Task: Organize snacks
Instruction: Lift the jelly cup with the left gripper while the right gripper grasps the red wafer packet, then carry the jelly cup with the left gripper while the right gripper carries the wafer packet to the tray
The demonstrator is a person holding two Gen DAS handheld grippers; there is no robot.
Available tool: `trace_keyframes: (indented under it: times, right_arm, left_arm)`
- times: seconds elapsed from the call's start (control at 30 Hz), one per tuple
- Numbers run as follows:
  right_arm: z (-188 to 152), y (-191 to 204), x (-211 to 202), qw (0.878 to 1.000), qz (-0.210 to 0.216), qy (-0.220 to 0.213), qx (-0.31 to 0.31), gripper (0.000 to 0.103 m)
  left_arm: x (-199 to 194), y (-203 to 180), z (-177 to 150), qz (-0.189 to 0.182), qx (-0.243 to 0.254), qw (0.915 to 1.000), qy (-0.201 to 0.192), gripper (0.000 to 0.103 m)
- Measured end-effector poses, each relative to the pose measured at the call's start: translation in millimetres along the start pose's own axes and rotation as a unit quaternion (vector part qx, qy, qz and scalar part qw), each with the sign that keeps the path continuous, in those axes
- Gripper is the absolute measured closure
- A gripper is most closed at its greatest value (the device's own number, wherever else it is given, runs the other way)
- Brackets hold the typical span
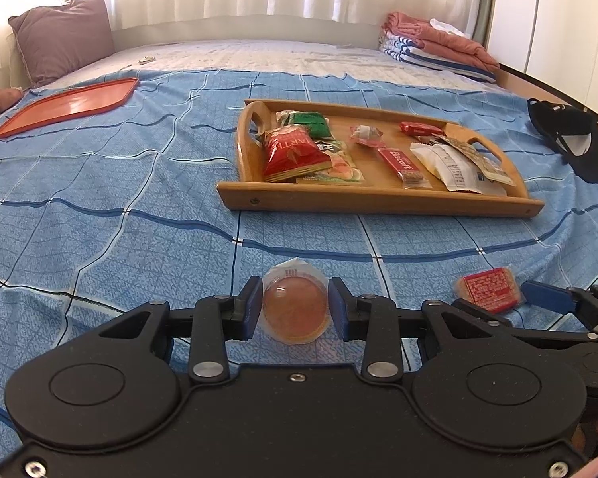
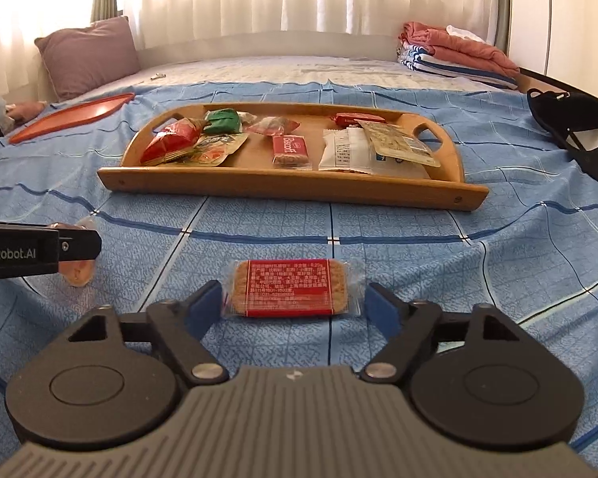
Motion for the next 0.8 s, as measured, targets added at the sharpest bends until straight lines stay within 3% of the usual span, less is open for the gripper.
trace_keyframes:
  times: [0.1,0.5,0.57,0.63,0.8]
  right_arm:
    - [2.3,-3.2,-3.5,1.0,0.005,-0.004,-0.003,0.031]
    - [27.7,-17.7,-15.2,0.999,0.016,-0.033,0.017,0.031]
    - [32.4,-21.1,-16.0,0.999,0.018,-0.037,0.022,0.031]
    - [37.1,-23.9,-16.4,0.999,0.018,-0.041,0.024,0.031]
    - [46.2,-31.0,-17.5,0.998,0.011,-0.05,0.023,0.031]
  left_arm:
    - [1.6,-1.1,2.4,-0.005,-0.003,1.0,0.001,0.071]
    - [2.1,-6.3,11.4,-0.011,0.004,0.9999,-0.007,0.071]
    - [0.8,-6.9,15.1,-0.012,0.007,0.9998,-0.012,0.075]
    - [-0.2,-7.4,20.1,-0.017,0.009,0.9997,-0.016,0.091]
    - [-5.8,-6.8,30.7,-0.027,0.009,0.9989,-0.036,0.089]
Point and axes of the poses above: each gripper's, at about its wrist camera, not at the fingertips, and x roughly the way its jaws point, y to its left, z to its top, the point moved 4 cm from there along x, roughly the way its jaws point, and after that the axes turned 3 degrees about z, right-handed, at the moved point
